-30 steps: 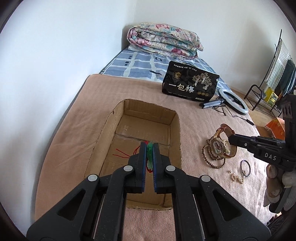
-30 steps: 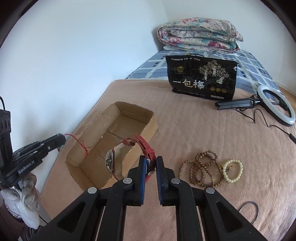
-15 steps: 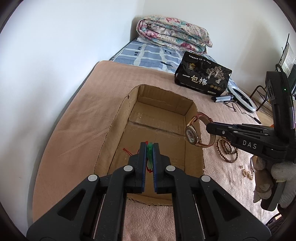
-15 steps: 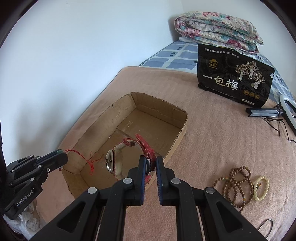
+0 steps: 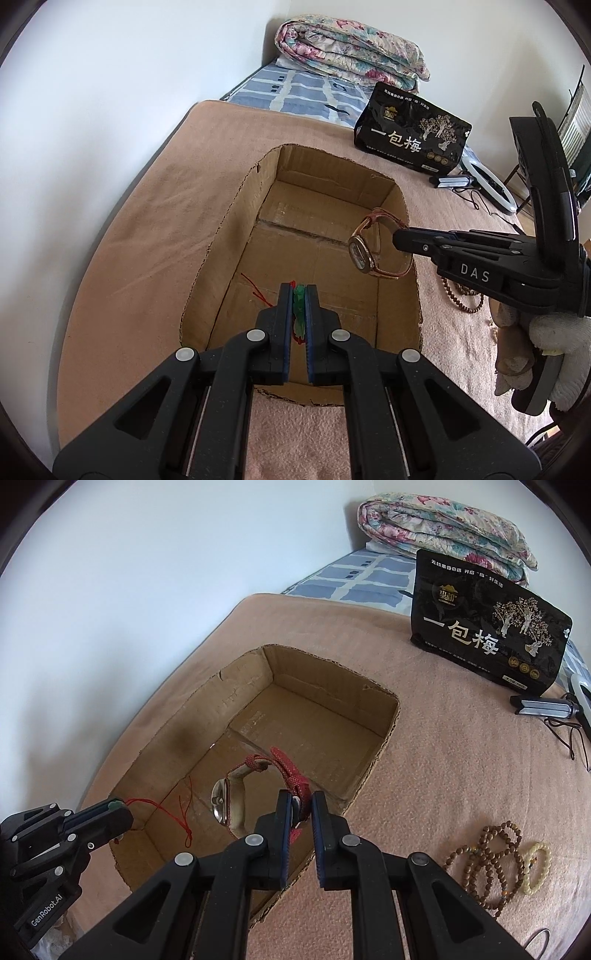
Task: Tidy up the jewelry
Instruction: 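Open both grippers to drop the pendant and watch into the box, then move the left gripper to the brown bead necklace while the right gripper approaches the blue bangle, then close the left gripper on the bead necklace while the right gripper closes on the blue bangle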
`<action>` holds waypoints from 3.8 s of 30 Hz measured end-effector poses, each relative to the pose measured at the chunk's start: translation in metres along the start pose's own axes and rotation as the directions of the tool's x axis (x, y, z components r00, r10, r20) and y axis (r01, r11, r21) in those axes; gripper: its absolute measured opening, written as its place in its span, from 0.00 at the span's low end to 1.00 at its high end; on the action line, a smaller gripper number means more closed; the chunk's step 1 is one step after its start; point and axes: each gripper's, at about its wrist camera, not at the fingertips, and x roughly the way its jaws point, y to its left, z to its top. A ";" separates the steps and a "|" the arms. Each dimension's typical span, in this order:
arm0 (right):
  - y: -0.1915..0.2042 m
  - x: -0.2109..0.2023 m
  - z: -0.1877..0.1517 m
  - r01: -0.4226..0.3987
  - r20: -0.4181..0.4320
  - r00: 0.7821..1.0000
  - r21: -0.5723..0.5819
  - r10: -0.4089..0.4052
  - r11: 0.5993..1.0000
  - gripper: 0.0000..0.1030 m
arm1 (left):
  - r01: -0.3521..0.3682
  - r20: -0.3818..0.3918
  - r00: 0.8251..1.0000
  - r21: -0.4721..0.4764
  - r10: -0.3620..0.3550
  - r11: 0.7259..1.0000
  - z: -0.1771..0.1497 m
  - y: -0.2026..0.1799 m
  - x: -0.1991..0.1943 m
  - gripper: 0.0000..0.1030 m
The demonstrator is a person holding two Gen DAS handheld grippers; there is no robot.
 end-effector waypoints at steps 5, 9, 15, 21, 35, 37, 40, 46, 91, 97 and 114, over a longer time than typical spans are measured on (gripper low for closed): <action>0.002 -0.004 -0.001 -0.021 0.014 1.000 -0.001 0.021 1.000 0.21 | -0.010 -0.001 1.000 -0.003 0.010 1.000 0.001 -0.001 0.001 0.04; 0.001 -0.011 0.000 -0.028 0.038 0.999 0.008 0.027 1.000 0.28 | -0.020 -0.001 1.000 -0.002 0.020 1.000 0.000 -0.001 0.002 0.38; -0.003 -0.025 -0.003 -0.003 0.064 0.998 0.008 0.003 1.000 0.42 | -0.021 0.011 1.000 -0.007 0.021 1.000 0.002 -0.002 -0.001 0.39; -0.005 -0.042 -0.008 0.024 0.093 0.995 -0.009 -0.023 1.000 0.57 | -0.032 0.022 0.999 0.019 0.032 0.999 0.000 -0.008 -0.006 0.39; -0.036 -0.105 -0.031 0.140 0.204 0.968 0.033 -0.143 0.990 1.00 | 0.020 0.081 0.996 0.088 -0.027 0.996 0.007 -0.046 -0.026 0.39; -0.046 -0.116 -0.038 0.154 0.207 0.966 0.039 -0.158 0.987 1.00 | 0.032 0.075 0.996 0.102 -0.039 0.994 0.009 -0.055 -0.028 0.39; -0.064 -0.134 -0.046 0.171 0.201 0.963 0.060 -0.180 0.983 1.00 | 0.051 0.073 0.996 0.123 -0.060 0.991 0.011 -0.069 -0.033 0.42; -0.108 -0.176 -0.071 0.199 0.210 0.952 0.136 -0.225 0.970 1.00 | 0.102 0.089 0.989 0.134 -0.115 0.986 0.016 -0.098 -0.042 0.62; -0.271 -0.144 -0.192 0.281 0.027 0.950 0.349 -0.310 0.894 1.00 | 0.266 -0.222 0.935 -0.080 -0.278 0.961 0.010 -0.196 0.128 0.69; -0.280 -0.141 -0.197 0.258 0.019 0.958 0.386 -0.287 0.886 1.00 | 0.262 -0.231 0.930 -0.134 -0.287 0.956 0.010 -0.196 0.145 0.69; -0.272 -0.125 -0.193 0.210 -0.007 0.975 0.373 -0.224 0.904 1.00 | 0.164 -0.262 0.950 -0.058 -0.173 0.985 0.006 -0.218 0.167 0.69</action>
